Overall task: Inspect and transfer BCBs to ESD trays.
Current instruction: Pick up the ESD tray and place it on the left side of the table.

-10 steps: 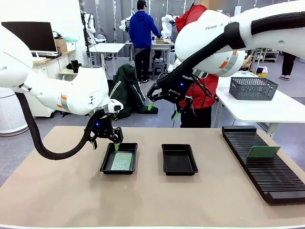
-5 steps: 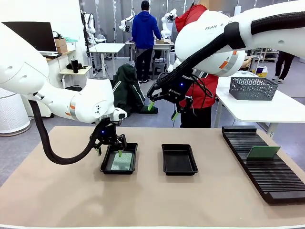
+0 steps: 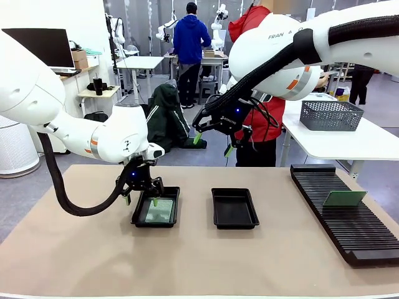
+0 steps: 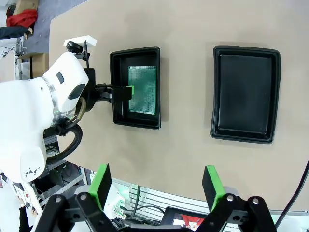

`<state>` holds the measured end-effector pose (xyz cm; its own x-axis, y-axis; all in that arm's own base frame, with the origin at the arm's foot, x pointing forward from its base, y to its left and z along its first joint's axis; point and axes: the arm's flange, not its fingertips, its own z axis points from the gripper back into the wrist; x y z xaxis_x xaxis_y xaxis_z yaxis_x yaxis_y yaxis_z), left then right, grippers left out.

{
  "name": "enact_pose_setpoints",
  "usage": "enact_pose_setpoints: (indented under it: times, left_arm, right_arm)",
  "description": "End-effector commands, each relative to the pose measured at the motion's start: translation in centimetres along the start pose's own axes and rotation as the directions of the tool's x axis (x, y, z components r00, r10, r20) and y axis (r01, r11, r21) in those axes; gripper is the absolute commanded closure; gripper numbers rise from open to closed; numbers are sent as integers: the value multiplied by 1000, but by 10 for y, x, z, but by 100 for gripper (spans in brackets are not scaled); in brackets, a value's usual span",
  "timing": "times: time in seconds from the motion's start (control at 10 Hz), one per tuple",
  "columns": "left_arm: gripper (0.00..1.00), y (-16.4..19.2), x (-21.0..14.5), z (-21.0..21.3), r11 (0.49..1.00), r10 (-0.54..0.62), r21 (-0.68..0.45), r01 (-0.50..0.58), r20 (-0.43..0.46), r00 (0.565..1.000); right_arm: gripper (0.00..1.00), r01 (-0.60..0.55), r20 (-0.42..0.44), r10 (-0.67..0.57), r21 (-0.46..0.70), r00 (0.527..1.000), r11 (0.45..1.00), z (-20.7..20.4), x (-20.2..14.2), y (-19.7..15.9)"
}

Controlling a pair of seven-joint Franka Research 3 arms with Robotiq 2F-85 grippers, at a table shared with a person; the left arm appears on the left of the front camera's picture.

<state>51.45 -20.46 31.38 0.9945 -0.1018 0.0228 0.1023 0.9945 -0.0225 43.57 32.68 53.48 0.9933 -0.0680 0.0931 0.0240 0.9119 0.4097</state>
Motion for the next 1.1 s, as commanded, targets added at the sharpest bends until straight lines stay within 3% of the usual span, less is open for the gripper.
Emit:
enact_pose_setpoints:
  times: [0.0, 1.0]
  left_arm:
    - [0, -1, -1, 1, 1000, -5, -4, 5, -1, 1000]
    - [0, -1, -1, 1, 1000, -5, -4, 5, -1, 1000]
  right_arm:
    - [0, 15, 6, -15, -14, 1000, 1000, -1, 1, 2]
    - [0, 15, 6, -15, -14, 1000, 1000, -1, 1, 2]
